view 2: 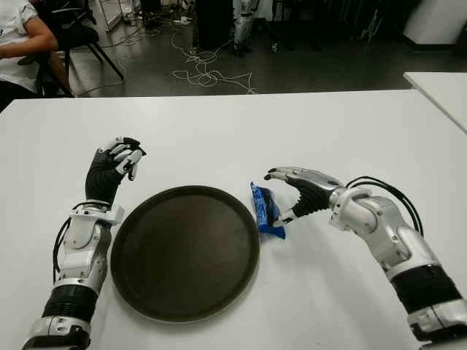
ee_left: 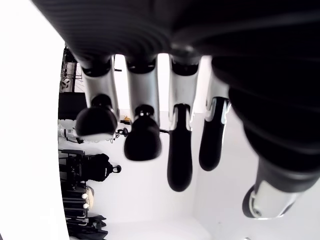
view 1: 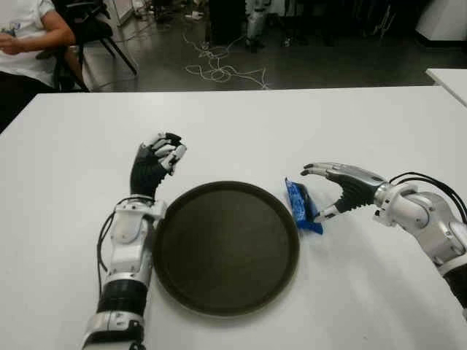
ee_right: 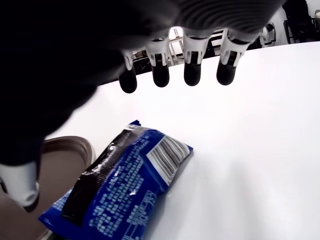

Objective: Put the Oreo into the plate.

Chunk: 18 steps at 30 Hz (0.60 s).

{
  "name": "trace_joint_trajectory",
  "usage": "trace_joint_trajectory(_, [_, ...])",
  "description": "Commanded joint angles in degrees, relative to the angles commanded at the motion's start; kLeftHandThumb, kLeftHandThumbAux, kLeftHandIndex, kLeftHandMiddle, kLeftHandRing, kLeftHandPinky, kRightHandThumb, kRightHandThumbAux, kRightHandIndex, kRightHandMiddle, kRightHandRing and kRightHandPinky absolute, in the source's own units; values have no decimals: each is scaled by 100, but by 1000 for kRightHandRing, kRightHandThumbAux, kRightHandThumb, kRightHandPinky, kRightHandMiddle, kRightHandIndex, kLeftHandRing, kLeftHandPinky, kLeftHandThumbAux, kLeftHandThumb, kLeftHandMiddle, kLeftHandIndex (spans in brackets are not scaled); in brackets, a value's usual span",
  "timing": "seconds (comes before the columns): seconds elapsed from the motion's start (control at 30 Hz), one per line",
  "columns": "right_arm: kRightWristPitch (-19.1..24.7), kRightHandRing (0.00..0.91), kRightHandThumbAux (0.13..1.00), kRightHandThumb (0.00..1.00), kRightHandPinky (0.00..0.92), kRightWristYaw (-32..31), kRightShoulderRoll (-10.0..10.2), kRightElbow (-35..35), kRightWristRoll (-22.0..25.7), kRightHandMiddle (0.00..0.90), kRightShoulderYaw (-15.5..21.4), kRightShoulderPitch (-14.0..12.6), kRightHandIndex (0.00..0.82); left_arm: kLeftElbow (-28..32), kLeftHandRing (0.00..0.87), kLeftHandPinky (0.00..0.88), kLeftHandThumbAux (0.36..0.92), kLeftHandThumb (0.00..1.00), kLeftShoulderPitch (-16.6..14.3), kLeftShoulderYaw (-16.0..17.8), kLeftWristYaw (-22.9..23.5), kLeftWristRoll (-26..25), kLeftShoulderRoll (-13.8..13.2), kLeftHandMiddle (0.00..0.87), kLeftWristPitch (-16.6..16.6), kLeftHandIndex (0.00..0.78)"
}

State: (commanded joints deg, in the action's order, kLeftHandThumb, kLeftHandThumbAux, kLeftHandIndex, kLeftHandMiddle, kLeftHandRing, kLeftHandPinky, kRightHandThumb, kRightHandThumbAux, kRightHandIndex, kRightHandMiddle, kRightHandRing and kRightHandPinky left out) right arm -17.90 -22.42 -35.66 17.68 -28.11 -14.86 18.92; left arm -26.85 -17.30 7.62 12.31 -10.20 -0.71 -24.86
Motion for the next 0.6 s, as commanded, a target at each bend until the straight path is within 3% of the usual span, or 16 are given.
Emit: trace_joint_trajectory(0.6, [-134, 0, 601, 0, 0, 270, 18, 261, -48, 0, -26, 24, 0, -68, 775, 809, 656, 858, -15, -22, 4, 55, 5, 551, -115, 427])
